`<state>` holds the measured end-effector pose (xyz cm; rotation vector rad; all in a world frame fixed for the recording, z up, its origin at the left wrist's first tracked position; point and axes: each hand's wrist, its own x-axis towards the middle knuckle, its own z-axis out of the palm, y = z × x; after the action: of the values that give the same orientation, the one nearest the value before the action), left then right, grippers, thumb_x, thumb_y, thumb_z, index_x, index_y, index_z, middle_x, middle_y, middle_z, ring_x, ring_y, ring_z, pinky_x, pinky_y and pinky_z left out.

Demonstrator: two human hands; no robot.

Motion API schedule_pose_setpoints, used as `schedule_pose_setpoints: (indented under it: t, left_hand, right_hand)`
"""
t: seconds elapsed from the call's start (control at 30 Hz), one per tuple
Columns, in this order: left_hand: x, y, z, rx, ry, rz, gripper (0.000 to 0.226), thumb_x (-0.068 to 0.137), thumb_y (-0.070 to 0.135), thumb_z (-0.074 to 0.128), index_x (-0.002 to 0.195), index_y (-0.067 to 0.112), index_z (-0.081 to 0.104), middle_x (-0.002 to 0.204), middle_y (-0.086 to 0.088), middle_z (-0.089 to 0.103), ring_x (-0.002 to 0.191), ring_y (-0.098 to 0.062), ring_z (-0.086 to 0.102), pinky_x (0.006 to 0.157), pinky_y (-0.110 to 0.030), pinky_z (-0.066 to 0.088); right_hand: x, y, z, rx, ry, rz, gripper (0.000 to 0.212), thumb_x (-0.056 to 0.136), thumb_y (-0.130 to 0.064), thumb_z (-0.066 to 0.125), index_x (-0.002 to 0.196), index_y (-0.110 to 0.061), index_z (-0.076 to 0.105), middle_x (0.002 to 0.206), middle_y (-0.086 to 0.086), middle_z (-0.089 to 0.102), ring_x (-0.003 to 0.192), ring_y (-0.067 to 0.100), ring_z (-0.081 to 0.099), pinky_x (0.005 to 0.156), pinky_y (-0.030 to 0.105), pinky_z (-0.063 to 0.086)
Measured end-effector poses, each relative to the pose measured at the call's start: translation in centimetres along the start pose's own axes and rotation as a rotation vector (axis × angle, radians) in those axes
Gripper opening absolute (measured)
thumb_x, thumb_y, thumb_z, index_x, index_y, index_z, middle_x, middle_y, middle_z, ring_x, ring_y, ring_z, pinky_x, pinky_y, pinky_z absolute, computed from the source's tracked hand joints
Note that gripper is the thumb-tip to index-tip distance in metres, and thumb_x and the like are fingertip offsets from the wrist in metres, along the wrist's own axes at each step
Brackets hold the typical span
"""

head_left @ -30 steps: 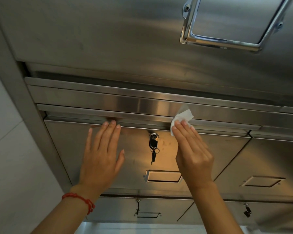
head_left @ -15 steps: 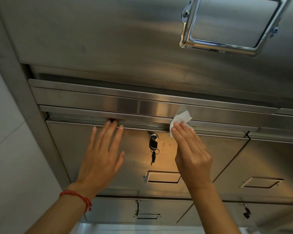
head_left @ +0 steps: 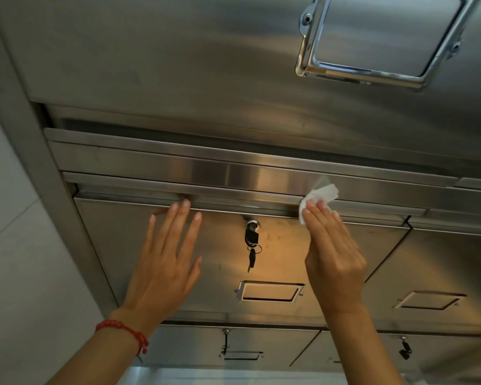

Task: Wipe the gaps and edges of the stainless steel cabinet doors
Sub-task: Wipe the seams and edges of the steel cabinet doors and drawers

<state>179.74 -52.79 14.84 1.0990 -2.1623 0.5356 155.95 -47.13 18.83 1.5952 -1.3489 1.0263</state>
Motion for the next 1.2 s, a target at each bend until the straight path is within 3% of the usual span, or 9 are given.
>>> schedule_pose_setpoints:
  t: [0.23,0.43,0.6,0.83,1.07,1.2]
  left_hand:
    - [-0.8,0.4,0.5,0.012,-0.022,0.006,0.064,0.087,0.030,0.037,0.143,0.001,0.022,0.149,-0.026,0.022,0.138,-0.038,0.021,0.106,-0.057,0.026]
    - [-0.8,0.4,0.5,0.045,-0.037,0.008,0.065,0.087,0.030,0.037,0.142,0.000,0.022,0.148,-0.027,0.023,0.138,-0.038,0.022,0.104,-0.059,0.030]
    - [-0.8,0.5,0.7,0.052,-0.041,-0.010,0.064,0.087,0.031,0.037,0.141,-0.001,0.026,0.149,-0.025,0.023,0.138,-0.036,0.021,0.104,-0.060,0.031]
    - [-0.8,0.4,0.6,0.047,-0.031,-0.009,0.064,0.086,0.030,0.038,0.140,-0.001,0.027,0.148,-0.025,0.027,0.137,-0.035,0.024,0.104,-0.060,0.029]
    - [-0.9,0.5,0.6,0.042,-0.029,-0.019,0.064,0.086,0.030,0.038,0.141,-0.001,0.027,0.148,-0.024,0.026,0.138,-0.035,0.024,0.104,-0.061,0.030]
    - [-0.8,0.4,0.6,0.046,-0.030,-0.022,0.063,0.086,0.030,0.037,0.141,0.000,0.027,0.148,-0.023,0.026,0.138,-0.034,0.024,0.105,-0.060,0.028]
  right_hand:
    - [0.0,-1.3,0.8,0.012,0.023,-0.010,0.023,0.095,-0.003,0.049,0.106,0.004,0.068,0.113,0.019,0.065,0.108,0.031,0.061,0.094,0.045,0.047]
    - [-0.4,-0.1,0.2,-0.011,0.005,0.000,0.022,0.088,0.001,0.057,0.107,0.004,0.068,0.114,0.020,0.064,0.109,0.031,0.060,0.093,0.047,0.048]
    - [0.1,-1.4,0.9,0.018,0.022,-0.041,0.025,0.097,-0.002,0.046,0.106,0.003,0.068,0.112,0.019,0.065,0.108,0.030,0.061,0.093,0.046,0.048]
    - [-0.5,-0.1,0.3,-0.001,0.004,-0.004,0.022,0.087,0.002,0.058,0.106,0.004,0.068,0.113,0.020,0.064,0.108,0.032,0.061,0.092,0.048,0.048]
    - [0.1,-1.0,0.8,0.020,-0.003,-0.074,0.022,0.092,0.000,0.052,0.106,0.003,0.069,0.112,0.018,0.065,0.108,0.030,0.061,0.093,0.046,0.048]
    - [-0.3,0.3,0.1,-0.001,-0.007,-0.021,0.022,0.090,0.000,0.054,0.106,0.004,0.068,0.114,0.019,0.064,0.109,0.031,0.061,0.094,0.047,0.047]
